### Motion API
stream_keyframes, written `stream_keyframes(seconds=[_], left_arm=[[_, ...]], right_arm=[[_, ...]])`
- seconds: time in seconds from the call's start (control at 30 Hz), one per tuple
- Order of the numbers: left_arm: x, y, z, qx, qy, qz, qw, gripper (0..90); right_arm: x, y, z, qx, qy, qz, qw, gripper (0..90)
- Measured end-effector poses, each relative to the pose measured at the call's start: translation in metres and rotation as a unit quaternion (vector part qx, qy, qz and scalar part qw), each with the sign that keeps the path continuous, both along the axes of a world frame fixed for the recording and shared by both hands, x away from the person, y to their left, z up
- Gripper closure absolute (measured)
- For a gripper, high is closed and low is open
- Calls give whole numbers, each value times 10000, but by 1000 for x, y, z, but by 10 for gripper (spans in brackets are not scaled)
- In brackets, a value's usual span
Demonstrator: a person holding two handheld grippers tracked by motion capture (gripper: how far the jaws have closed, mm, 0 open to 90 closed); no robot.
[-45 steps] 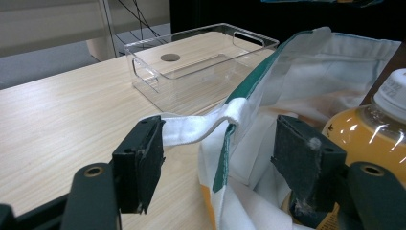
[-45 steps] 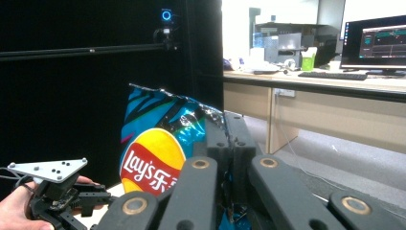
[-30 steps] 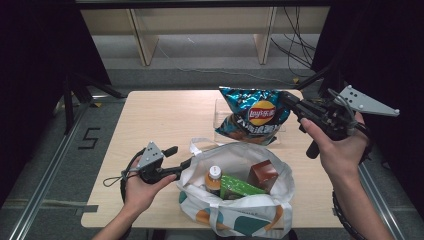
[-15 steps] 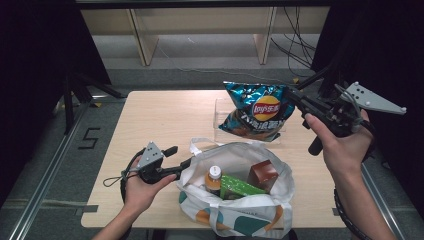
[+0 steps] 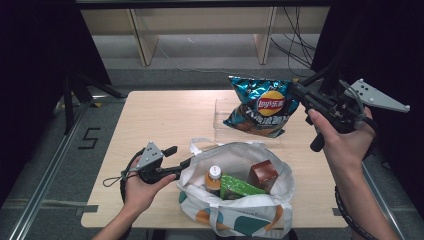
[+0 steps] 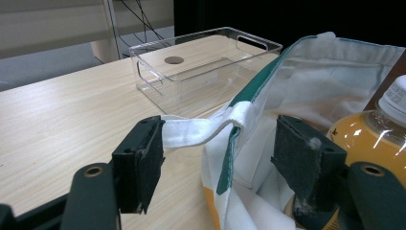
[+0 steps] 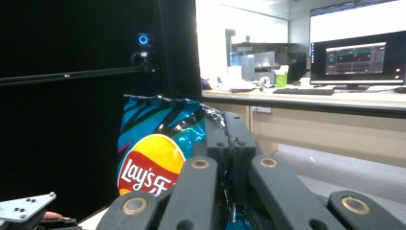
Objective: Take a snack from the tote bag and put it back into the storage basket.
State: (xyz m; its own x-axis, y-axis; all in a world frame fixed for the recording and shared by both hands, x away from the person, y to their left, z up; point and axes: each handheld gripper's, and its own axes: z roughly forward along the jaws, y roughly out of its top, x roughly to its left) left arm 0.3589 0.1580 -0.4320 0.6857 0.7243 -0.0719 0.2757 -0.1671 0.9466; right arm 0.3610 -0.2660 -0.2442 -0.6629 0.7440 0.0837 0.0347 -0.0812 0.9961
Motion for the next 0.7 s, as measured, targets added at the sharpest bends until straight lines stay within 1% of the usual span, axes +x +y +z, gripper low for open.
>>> stream_keyframes(seconds=[0.1,0.13,0.17,0.2,0.27,0.3,0.33,0.37,0.4,0.43,0.5,0.53,0.6,0.63,0.7], left_arm=[[0,0,0,-4,0,8,10000,340],[0,0,0,-5,-3,8,10000,340],[0,0,0,0,-4,6,10000,340],[0,0,0,2,-5,3,10000,340],[0,0,0,-6,5,14,10000,340],[0,0,0,-12,6,16,10000,340],[0,1,0,-7,0,14,10000,340],[0,1,0,-10,0,17,10000,340],[0,1,0,-7,-4,16,10000,340],[0,1,0,-6,-5,17,10000,340],[0,0,0,-13,0,18,10000,340],[0,1,0,-9,-7,17,10000,340],[0,0,0,-10,-4,23,10000,340],[0,0,0,-10,-6,22,10000,340],[0,1,0,-13,-5,24,10000,340]], right_arm=[[1,-1,-1,-18,-8,-60,10000,900],[2,-1,-1,29,-1,-75,10000,900],[2,-1,-1,-7,27,-82,10000,900],[3,-2,-2,-23,-6,-101,9999,900],[5,-3,-3,11,27,-155,9999,900],[6,-4,-3,-34,-6,-143,9999,900],[6,-3,-3,21,49,-168,9998,900],[6,-3,-3,35,54,-165,9998,900],[7,-4,-4,29,66,-221,9997,900],[7,-4,-4,29,37,-217,9998,900],[8,-4,-4,60,88,-235,9997,900],[9,-5,-5,21,61,-323,9995,900],[10,-6,-5,34,104,-300,9995,900],[12,-6,-6,16,83,-363,9993,900],[13,-7,-7,15,71,-326,9994,900]])
